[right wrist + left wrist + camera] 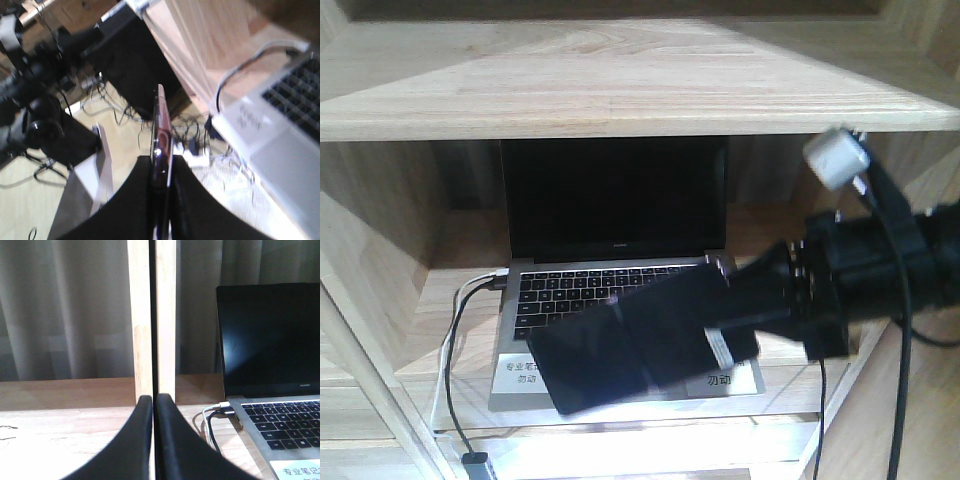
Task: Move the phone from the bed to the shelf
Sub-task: 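Raise the right gripper with the phone onto the upper shelf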
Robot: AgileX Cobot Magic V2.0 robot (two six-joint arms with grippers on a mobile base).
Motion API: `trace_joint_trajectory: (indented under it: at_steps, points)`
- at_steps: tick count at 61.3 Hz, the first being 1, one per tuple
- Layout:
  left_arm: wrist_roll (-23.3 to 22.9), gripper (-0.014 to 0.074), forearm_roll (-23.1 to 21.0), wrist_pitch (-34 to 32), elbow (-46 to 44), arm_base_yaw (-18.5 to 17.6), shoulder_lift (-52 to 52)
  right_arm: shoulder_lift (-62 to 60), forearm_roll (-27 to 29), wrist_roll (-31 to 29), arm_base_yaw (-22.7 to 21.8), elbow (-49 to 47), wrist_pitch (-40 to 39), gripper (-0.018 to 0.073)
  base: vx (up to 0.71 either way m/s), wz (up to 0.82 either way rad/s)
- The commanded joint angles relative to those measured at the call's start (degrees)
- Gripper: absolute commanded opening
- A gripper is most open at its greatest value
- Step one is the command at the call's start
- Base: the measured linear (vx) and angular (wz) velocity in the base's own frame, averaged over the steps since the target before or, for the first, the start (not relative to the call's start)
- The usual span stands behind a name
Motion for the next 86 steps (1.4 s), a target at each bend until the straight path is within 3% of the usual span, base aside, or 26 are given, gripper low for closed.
trace_joint_trajectory:
  at_steps: [1,13,33,56,86]
  points:
    - [-0.5,0.0001,-0.6,-4.1,-1.4,-0.3,-0.4,-1.5,8.8,-0.1,-0.1,-5.0,4.5,-0.0002,0.00,0.00]
    - [-0.5,0.0001,-0.6,-4.1,-1.4,-0.3,-0.4,-1.5,12.1,1.6,-0.1,-14.2,3.7,-0.0002,0.00,0.00]
    - [-0.5,0.0001,-0.6,-4.1,-1.4,-0.3,-0.4,0.7,14.0,3.4,0.1,-28.8,-4.3,-0.0002,0.00,0.00]
    - [-0.5,0.0001,-0.6,-4.1,-1.4,-0.3,-0.4,13.9,12.1,4.1,12.0,-43.7,-17.8,-0.0002,0.00,0.00]
    - [-0.5,0.0001,-0.6,-4.1,-1.4,-0.3,-0.4,29.7,12.7,2.1,19.0,-54.8,-34.1,-0.0002,0.00,0.00]
